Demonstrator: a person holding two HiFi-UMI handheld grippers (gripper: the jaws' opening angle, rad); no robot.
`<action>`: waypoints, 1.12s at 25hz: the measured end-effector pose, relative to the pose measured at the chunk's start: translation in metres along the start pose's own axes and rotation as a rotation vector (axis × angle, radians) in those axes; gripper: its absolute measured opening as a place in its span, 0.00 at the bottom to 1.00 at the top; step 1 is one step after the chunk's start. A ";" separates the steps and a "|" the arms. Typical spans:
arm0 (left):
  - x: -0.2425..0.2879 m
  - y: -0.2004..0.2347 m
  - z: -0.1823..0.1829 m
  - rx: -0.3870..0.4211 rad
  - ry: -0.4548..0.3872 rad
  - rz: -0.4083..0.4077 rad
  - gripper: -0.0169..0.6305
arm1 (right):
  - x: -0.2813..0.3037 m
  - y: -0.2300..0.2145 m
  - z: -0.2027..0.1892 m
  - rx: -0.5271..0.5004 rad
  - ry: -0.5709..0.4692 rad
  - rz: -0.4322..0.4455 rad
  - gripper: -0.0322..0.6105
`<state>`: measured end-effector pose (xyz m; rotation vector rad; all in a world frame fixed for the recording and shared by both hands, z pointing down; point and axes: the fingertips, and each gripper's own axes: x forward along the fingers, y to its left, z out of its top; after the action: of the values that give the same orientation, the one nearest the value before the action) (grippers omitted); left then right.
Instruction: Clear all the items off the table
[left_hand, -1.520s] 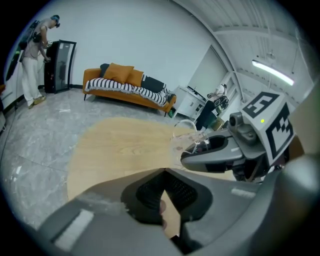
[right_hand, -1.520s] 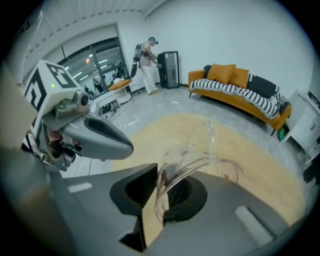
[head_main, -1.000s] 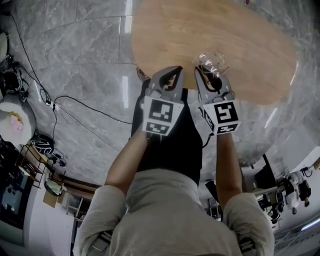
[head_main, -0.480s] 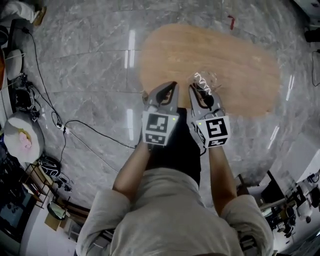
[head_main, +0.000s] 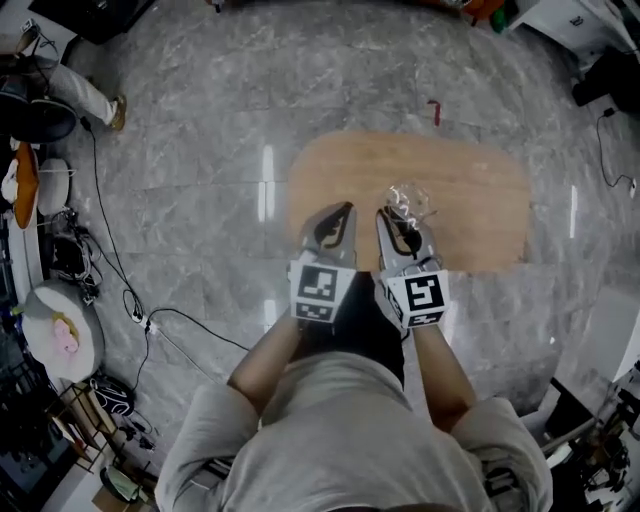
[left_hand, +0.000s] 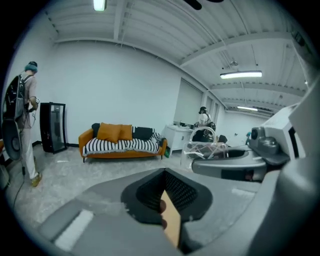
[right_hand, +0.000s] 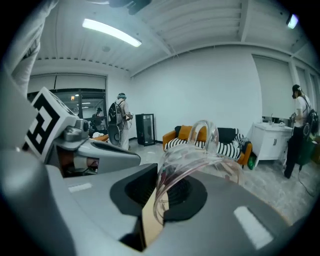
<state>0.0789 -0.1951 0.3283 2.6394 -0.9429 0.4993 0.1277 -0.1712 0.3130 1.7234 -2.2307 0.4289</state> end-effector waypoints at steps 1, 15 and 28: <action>-0.002 0.000 0.010 -0.001 -0.015 0.001 0.06 | -0.004 0.000 0.009 -0.012 -0.012 -0.005 0.12; -0.034 -0.017 0.101 0.102 -0.177 -0.060 0.06 | -0.062 0.006 0.086 -0.080 -0.188 -0.084 0.12; -0.035 -0.054 0.142 0.179 -0.239 -0.117 0.06 | -0.099 -0.021 0.124 -0.086 -0.280 -0.180 0.12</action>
<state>0.1201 -0.1906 0.1777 2.9461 -0.8358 0.2542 0.1669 -0.1385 0.1612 2.0207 -2.2089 0.0525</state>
